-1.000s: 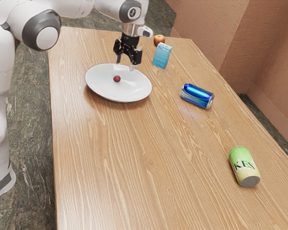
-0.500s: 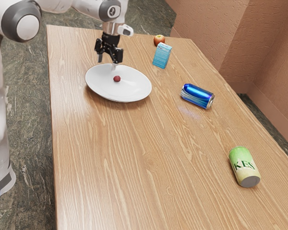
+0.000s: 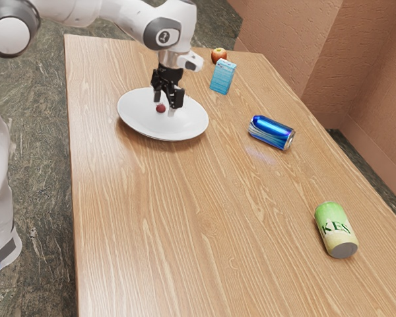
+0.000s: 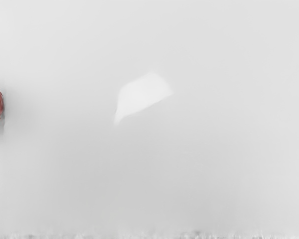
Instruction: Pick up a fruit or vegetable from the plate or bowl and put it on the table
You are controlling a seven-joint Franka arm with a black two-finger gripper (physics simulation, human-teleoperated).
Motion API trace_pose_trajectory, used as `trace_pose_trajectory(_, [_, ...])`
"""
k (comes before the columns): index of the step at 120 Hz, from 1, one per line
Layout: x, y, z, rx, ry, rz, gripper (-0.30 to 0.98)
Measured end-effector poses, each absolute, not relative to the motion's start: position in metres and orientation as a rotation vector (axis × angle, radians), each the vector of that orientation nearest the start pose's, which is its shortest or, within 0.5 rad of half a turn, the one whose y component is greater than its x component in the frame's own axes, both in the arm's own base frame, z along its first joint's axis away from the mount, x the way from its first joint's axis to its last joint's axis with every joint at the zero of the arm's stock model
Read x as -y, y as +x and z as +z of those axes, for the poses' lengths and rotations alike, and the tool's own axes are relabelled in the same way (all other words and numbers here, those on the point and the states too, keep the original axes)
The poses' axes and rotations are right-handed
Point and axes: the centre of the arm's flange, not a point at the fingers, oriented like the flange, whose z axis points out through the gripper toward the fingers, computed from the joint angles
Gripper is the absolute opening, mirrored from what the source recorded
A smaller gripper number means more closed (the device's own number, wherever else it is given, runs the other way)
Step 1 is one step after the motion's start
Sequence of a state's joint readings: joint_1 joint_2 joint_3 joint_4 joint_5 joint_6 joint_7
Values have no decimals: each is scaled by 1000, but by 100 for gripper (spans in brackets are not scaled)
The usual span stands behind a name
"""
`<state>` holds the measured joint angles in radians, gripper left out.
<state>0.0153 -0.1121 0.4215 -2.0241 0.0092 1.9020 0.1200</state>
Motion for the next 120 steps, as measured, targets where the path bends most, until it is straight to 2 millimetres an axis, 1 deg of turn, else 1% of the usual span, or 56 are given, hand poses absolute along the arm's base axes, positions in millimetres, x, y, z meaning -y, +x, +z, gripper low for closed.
trace_pose_trajectory(12, [-246,461,490,554,-3100,-1,68])
trace_pose_trajectory(28, [-253,461,486,583,-3078,-16,68])
trace_pose_trajectory(48, [-279,454,478,687,-3054,-33,68])
trace_pose_trajectory(56, [-284,454,477,710,-3051,-41,68])
trace_pose_trajectory(66, [-285,458,469,723,-3053,-32,68])
trace_pose_trajectory(85, [-291,466,468,746,-3045,-60,68])
trace_pose_trajectory(101, [-304,461,470,795,-3032,-78,68])
trace_pose_trajectory(120, [-327,452,461,881,-3018,-70,68])
